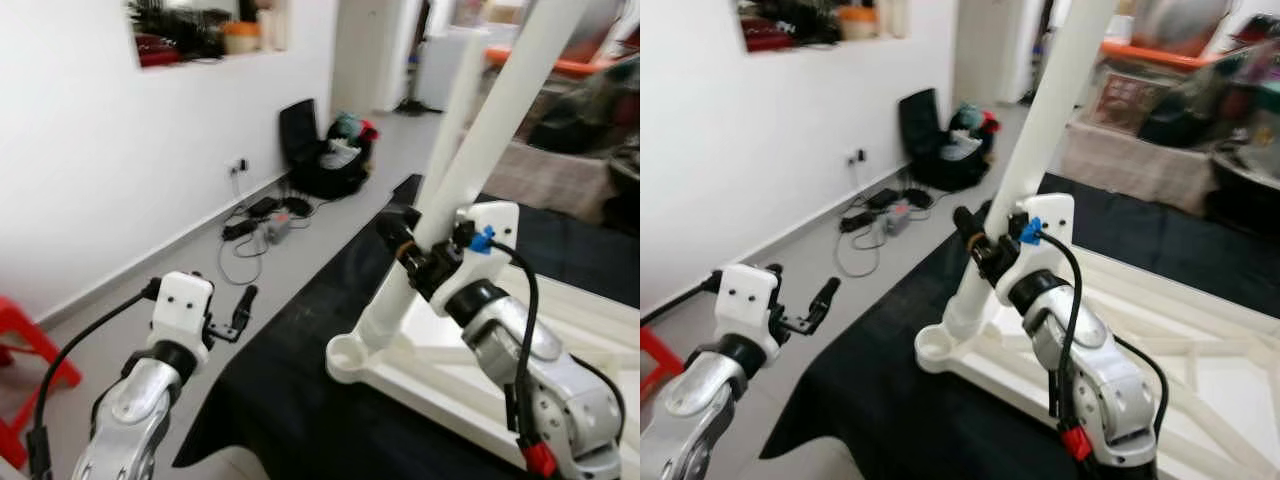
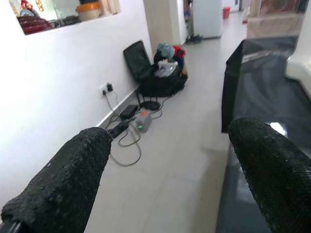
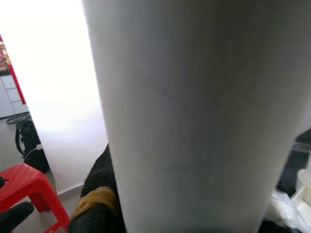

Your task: Building children table

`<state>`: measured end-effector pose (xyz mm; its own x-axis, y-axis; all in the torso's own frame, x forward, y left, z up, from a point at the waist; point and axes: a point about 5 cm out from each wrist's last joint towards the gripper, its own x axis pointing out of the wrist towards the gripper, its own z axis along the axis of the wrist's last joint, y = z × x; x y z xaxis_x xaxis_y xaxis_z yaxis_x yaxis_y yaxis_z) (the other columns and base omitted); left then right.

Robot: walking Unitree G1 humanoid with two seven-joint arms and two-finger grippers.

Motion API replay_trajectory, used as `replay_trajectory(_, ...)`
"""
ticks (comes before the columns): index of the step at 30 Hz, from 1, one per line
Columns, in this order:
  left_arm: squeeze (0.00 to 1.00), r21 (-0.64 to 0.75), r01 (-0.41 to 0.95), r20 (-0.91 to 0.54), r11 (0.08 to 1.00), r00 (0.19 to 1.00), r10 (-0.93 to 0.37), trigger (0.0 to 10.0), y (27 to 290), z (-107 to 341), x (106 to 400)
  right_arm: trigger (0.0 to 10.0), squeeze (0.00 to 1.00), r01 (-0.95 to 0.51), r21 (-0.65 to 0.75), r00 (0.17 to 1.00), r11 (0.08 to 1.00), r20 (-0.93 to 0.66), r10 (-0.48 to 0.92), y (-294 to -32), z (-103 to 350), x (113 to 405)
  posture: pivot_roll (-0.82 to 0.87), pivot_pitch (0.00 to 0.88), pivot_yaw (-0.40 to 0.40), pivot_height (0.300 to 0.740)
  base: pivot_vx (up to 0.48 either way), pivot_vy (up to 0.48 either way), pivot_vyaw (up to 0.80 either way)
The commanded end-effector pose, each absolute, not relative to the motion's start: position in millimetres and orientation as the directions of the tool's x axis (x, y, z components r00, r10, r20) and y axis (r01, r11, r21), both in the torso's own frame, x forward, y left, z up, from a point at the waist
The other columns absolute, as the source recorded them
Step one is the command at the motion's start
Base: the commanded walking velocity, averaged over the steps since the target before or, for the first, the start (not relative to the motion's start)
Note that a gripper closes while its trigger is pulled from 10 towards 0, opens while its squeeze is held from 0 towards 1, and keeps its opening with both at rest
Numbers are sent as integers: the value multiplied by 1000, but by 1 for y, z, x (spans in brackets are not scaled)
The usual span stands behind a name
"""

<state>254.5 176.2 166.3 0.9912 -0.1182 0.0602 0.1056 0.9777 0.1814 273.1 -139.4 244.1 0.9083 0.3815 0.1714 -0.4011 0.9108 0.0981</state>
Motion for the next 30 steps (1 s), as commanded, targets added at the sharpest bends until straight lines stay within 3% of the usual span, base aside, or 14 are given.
replay_trajectory(1, 0, 190, 99, -7, 977, 995, -99, 10000, 180, 153, 254, 10000, 0, -426, 98, 894, 899, 199, 402, -143, 247, 273, 118, 0, -92, 740, 0, 0, 0)
replay_trajectory(3, 0, 190, 95, -20, 977, 995, -93, 10000, 182, 150, 254, 10000, 0, -455, 88, 878, 886, 209, 430, -140, 249, 273, 118, 0, -92, 740, 0, 0, 0)
replay_trajectory(4, 0, 193, 95, -51, 977, 995, -87, 10000, 183, 144, 254, 10000, 0, -555, 70, 816, 829, 237, 527, -129, 253, 271, 121, 0, -92, 740, 0, 0, 0)
replay_trajectory(13, 0, 196, 109, -70, 975, 993, -97, 10000, 180, 139, 254, 10000, 0, -647, 37, 748, 762, 223, 625, -106, 244, 284, 145, 0, -99, 740, 0, 0, 0)
replay_trajectory(18, 0, 209, 126, -109, 970, 989, -105, 10000, 180, 132, 252, 10000, 0, -745, 31, 657, 666, 205, 725, -86, 234, 292, 163, 0, -108, 740, 0, 0, 0)
replay_trajectory(28, 0, 206, 177, -115, 963, 981, -155, 10000, 174, 131, 251, 10000, 0, -761, -3, 640, 649, 165, 751, -89, 223, 299, 174, 0, -115, 740, 0, 0, 0)
replay_trajectory(30, 0, 206, 185, -119, 961, 979, -163, 10000, 173, 130, 251, 10000, 0, -751, -20, 650, 660, 159, 743, -99, 220, 304, 171, 0, -114, 740, 0, 0, 0)
